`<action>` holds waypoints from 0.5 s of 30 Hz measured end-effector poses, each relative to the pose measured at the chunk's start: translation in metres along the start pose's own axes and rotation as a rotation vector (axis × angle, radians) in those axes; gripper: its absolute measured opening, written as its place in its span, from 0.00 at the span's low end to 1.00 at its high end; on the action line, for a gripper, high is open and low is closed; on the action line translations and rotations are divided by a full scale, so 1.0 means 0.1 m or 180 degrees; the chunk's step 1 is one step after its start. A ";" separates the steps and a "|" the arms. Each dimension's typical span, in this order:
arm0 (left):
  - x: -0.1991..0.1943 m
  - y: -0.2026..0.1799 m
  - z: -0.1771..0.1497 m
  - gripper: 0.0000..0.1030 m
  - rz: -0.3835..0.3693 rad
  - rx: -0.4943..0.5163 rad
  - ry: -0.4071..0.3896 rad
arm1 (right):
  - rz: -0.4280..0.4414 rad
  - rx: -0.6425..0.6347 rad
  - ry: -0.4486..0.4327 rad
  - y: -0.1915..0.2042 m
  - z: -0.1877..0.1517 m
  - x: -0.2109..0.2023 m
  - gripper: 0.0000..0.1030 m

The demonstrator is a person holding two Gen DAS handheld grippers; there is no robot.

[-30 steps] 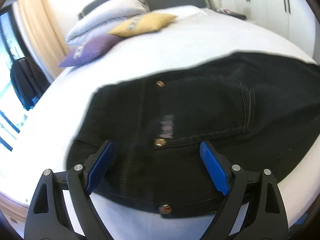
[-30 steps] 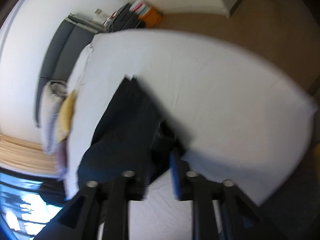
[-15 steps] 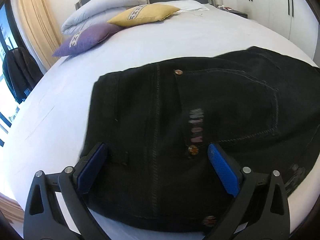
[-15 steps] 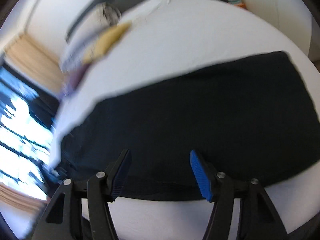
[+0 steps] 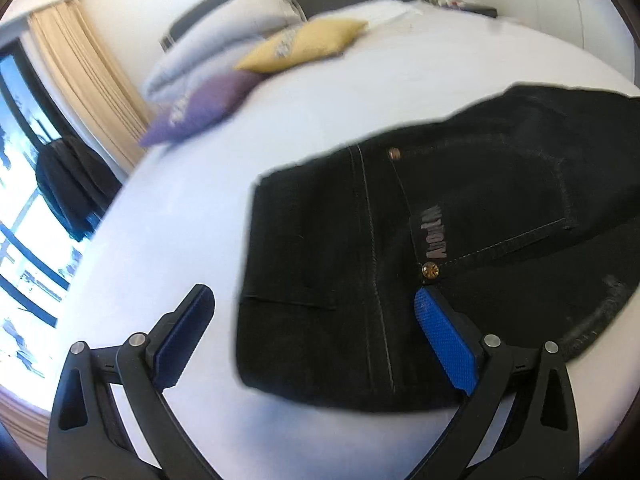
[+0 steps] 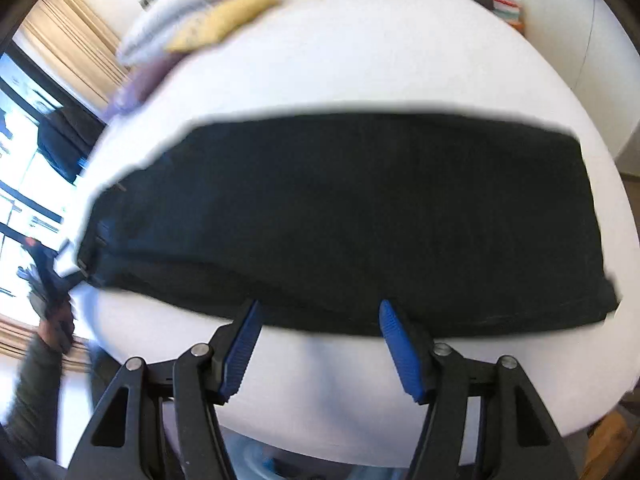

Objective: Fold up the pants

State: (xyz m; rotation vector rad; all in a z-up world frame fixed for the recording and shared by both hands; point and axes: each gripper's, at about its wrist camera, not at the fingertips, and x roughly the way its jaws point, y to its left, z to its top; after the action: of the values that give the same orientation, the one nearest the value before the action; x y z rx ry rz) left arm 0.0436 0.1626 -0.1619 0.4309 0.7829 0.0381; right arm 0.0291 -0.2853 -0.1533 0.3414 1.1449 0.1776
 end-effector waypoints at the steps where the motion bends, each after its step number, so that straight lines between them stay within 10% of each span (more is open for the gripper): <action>1: -0.08 0.04 0.00 1.00 -0.0014 -0.0110 -0.0076 | 0.0188 -0.0076 -0.0141 0.14 0.15 -0.09 0.62; 9: -0.19 0.04 -0.02 1.00 -0.0273 -0.0972 -0.0322 | 0.0852 -0.1682 -0.0150 2.09 0.99 0.59 0.63; 15: -0.14 -0.17 -0.05 1.00 -0.0235 -0.0980 -0.0357 | 0.0241 -0.2930 -0.0057 3.39 1.16 1.72 0.63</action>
State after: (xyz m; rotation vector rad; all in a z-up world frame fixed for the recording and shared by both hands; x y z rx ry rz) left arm 0.0279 0.1465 -0.1623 0.1108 0.6684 0.0640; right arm 0.2165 0.0648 -0.1382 -0.4306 0.9230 0.7320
